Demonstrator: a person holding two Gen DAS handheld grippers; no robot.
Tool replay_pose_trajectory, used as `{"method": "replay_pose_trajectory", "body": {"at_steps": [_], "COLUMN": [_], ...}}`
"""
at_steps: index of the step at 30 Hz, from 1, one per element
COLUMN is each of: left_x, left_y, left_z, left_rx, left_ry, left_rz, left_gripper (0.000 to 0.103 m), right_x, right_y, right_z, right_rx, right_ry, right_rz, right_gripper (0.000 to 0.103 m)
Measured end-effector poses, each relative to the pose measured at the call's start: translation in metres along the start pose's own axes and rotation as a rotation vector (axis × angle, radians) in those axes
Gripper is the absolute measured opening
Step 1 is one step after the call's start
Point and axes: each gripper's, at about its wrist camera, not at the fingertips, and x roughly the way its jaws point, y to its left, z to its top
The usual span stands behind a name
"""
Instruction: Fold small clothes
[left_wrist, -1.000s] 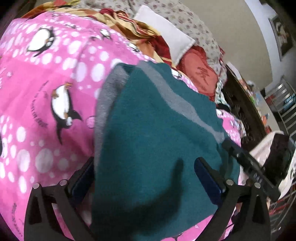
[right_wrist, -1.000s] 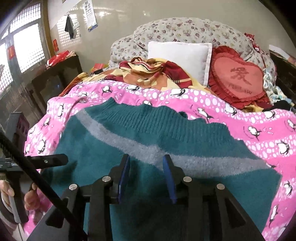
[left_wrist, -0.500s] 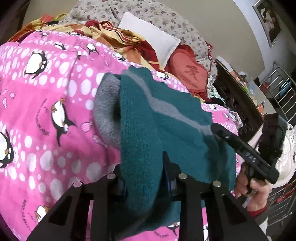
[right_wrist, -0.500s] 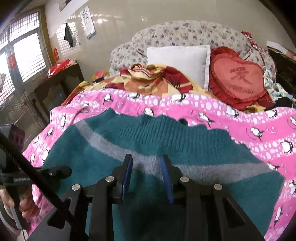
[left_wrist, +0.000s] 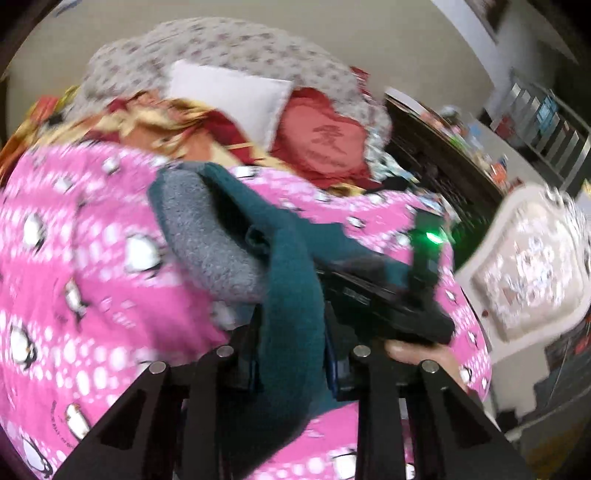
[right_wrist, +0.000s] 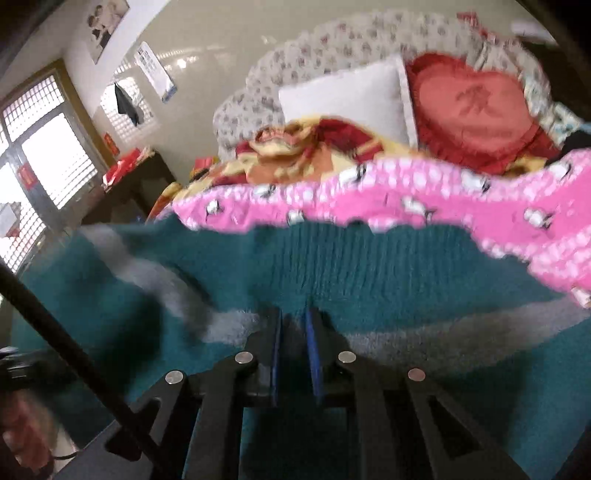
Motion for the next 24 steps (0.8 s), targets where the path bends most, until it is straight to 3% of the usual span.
{"method": "replay_pose_trajectory", "body": {"at_steps": [2, 5, 7, 8, 10, 12, 13, 14, 15, 16, 18, 22, 24], "left_x": [0.007, 0.029, 0.051, 0.063, 0.096, 0.115, 0.121, 0.123, 0.118, 0.111, 0.090, 0.038, 0.024], "left_y": [-0.025, -0.063, -0.081, -0.087, -0.100, -0.103, -0.103, -0.103, -0.103, -0.103, -0.103, -0.092, -0.082], "left_z": [0.001, -0.001, -0.004, -0.006, -0.017, -0.027, -0.031, -0.034, -0.038, -0.039, -0.038, -0.037, -0.040], "left_rx": [0.055, 0.119, 0.126, 0.122, 0.106, 0.099, 0.102, 0.103, 0.109, 0.118, 0.146, 0.192, 0.202], "left_ry": [0.010, 0.032, 0.063, 0.087, 0.157, 0.183, 0.193, 0.199, 0.198, 0.191, 0.158, 0.077, 0.070], "left_rz": [-0.004, -0.048, -0.101, -0.125, -0.191, -0.191, -0.193, -0.197, -0.216, -0.231, -0.236, -0.209, -0.165], "left_gripper": [0.026, 0.025, 0.020, 0.017, 0.002, 0.002, 0.002, 0.002, 0.002, 0.003, 0.006, 0.042, 0.043], "right_x": [-0.013, -0.046, -0.062, -0.067, -0.082, -0.096, -0.104, -0.109, -0.115, -0.119, -0.121, -0.114, -0.110], "right_y": [-0.020, -0.049, -0.072, -0.081, -0.098, -0.108, -0.113, -0.116, -0.119, -0.121, -0.121, -0.107, -0.094], "right_z": [0.002, 0.000, -0.003, -0.004, -0.009, -0.012, -0.015, -0.016, -0.019, -0.021, -0.022, -0.022, -0.021], "right_rx": [0.118, 0.215, 0.292, 0.320, 0.376, 0.408, 0.423, 0.435, 0.450, 0.461, 0.452, 0.374, 0.327], "right_ry": [-0.017, -0.098, -0.110, -0.113, -0.136, -0.159, -0.174, -0.183, -0.194, -0.199, -0.184, -0.136, -0.120], "right_rz": [0.091, 0.124, 0.159, 0.163, 0.163, 0.162, 0.161, 0.164, 0.183, 0.215, 0.244, 0.233, 0.230], "right_gripper": [0.011, 0.014, 0.019, 0.027, 0.029, 0.030, 0.033, 0.054, 0.068, 0.068, 0.068, 0.069, 0.074]}}
